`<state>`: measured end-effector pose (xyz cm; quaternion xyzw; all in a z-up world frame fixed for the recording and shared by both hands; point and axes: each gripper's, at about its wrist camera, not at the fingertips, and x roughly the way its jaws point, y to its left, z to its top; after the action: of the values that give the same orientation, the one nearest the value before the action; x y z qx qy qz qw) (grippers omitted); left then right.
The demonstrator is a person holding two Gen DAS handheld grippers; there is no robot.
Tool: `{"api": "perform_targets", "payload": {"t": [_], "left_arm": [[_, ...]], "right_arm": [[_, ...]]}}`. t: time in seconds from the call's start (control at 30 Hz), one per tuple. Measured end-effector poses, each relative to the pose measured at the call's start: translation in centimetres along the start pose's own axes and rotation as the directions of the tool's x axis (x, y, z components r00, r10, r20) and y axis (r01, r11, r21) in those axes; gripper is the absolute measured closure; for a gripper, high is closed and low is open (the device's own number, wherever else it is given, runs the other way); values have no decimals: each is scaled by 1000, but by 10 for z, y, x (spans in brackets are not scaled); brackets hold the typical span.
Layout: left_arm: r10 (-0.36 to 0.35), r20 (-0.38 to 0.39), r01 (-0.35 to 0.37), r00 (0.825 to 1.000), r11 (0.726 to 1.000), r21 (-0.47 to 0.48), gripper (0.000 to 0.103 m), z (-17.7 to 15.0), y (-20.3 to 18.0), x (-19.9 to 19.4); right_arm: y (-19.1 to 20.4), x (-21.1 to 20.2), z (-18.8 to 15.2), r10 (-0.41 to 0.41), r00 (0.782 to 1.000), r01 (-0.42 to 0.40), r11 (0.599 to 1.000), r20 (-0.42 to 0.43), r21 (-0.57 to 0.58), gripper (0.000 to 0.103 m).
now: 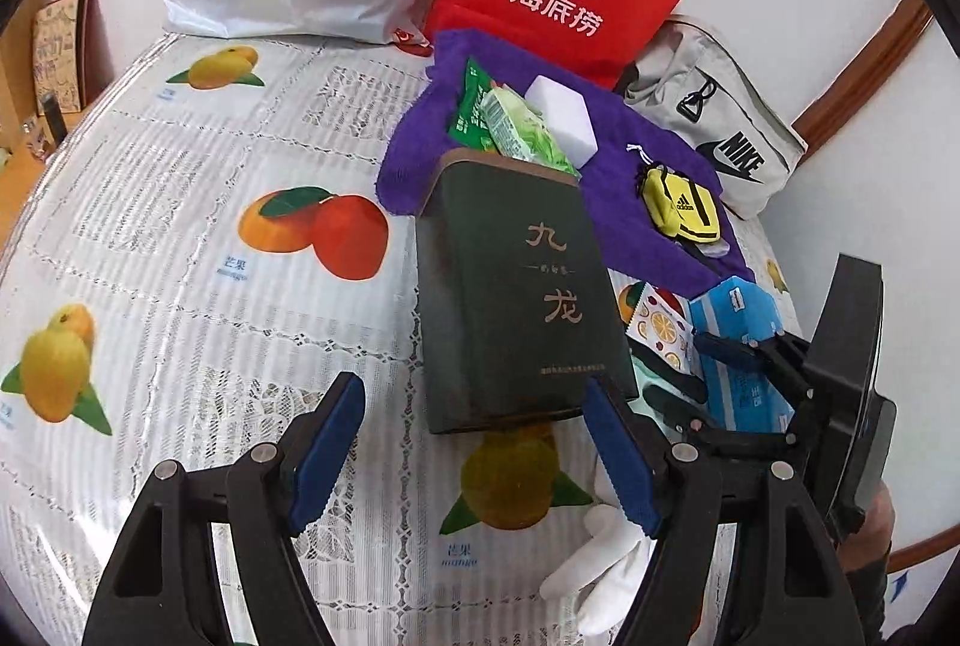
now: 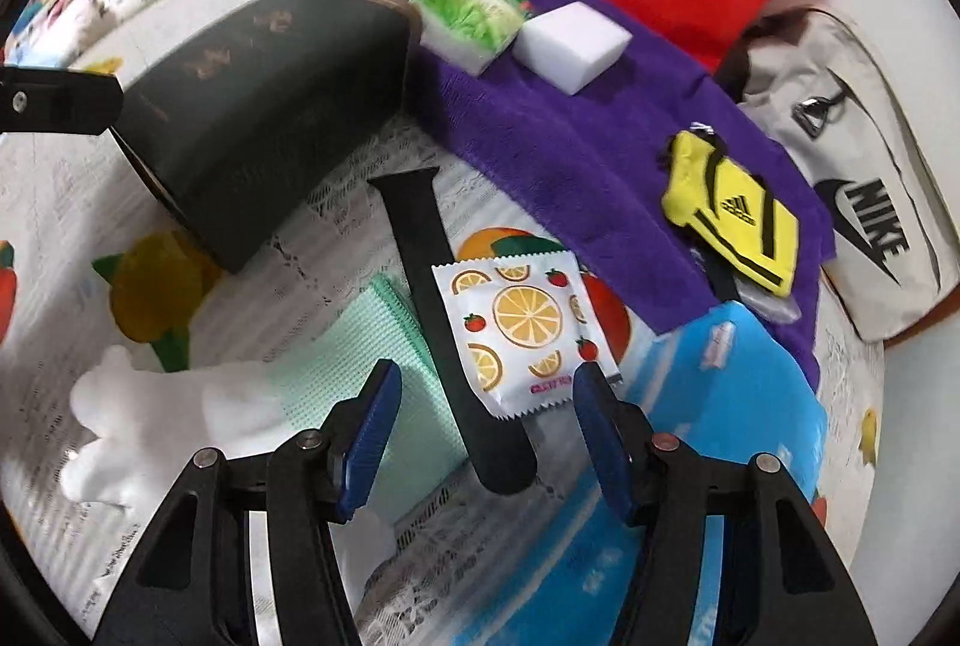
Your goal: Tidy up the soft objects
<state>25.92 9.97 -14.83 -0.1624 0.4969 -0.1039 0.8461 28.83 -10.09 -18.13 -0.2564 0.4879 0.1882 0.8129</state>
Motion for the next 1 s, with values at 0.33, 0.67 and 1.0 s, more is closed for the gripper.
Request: {"api": "perform_targets", "payload": {"t": [0.33,0.67,1.0], "left_arm": [[-9,-3,9,1000,1000,-27,30,-3,13,-2],[2,18,-1,1000,1000,-29,30,-12,13,-21],[6,4,-6,1000,1000,-10,30,-38,6,-28]], "right_arm": [[-12,-9,11,78,997,-77,994,-14,74,99],[-5,-75,-18,153,984,-169,965,91,202,101],[40,-85,-76,240,968,-250,937,68,245,99]]}}
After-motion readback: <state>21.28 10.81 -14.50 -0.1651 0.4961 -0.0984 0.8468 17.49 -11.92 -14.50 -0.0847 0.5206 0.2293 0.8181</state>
